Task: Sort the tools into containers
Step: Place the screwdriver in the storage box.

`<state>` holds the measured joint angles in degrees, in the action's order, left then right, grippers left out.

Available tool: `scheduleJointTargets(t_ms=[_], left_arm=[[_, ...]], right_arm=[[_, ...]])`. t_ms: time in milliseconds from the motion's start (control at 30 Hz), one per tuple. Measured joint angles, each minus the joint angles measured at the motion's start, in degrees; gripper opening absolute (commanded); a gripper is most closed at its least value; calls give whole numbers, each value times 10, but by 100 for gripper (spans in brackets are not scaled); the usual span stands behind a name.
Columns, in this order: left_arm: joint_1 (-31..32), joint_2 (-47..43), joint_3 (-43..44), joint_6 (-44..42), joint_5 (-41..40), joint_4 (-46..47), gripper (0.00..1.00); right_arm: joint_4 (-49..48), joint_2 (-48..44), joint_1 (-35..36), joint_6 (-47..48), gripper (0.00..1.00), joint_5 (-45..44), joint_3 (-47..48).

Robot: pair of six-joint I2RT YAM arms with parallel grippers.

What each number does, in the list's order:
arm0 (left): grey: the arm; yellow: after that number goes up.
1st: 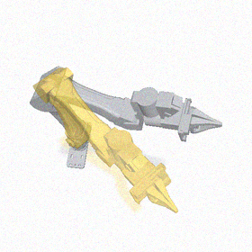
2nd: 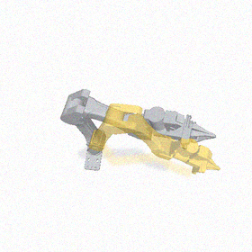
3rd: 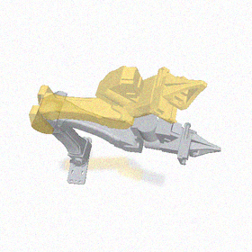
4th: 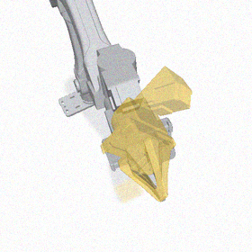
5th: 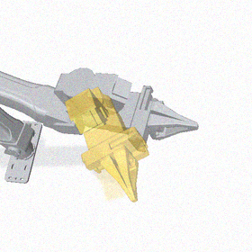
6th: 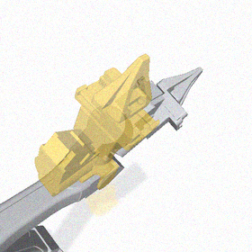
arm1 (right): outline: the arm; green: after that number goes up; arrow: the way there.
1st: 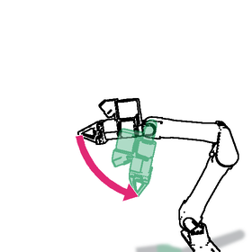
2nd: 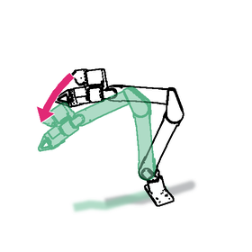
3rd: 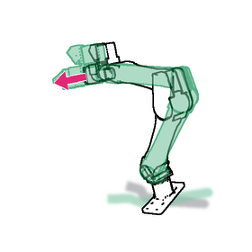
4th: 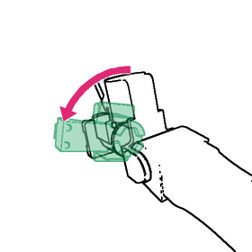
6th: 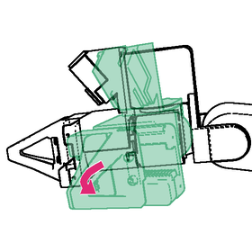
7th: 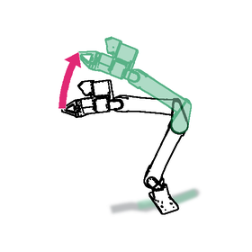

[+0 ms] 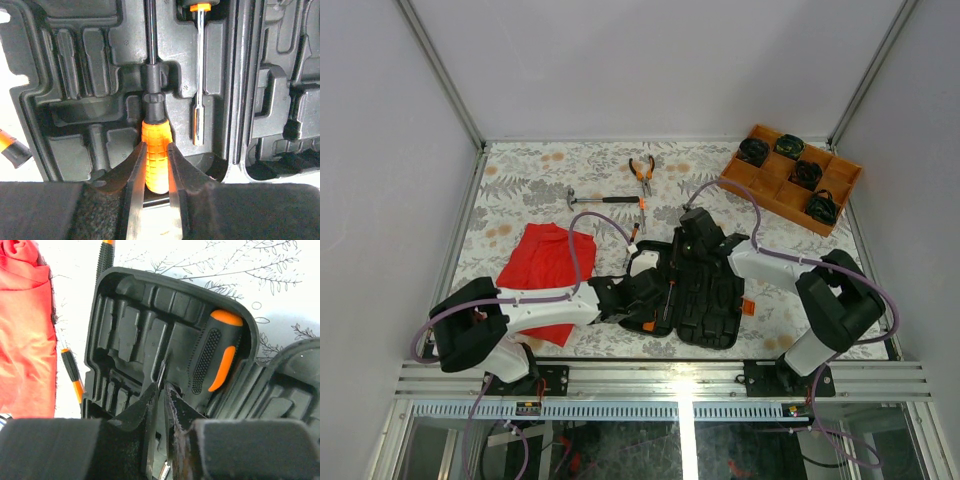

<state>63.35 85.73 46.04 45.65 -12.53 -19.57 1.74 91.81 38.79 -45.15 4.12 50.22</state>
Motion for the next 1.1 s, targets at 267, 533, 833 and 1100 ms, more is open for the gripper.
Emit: scheduleJointTargets(t_ms=[267, 533, 833, 1100], left_arm=[[0, 2, 2, 0, 0, 1, 6], [0, 3, 2, 0, 0, 2, 5], [0, 3, 2, 1, 0, 3, 5], [1, 3, 2, 2, 0, 4, 5]], right_arm=[[-9, 22, -4, 3, 5, 22, 12], [-8, 32, -4, 4, 2, 29, 16], [-8, 41, -4, 4, 0, 29, 25], [-6, 50, -5, 6, 0, 28, 28]])
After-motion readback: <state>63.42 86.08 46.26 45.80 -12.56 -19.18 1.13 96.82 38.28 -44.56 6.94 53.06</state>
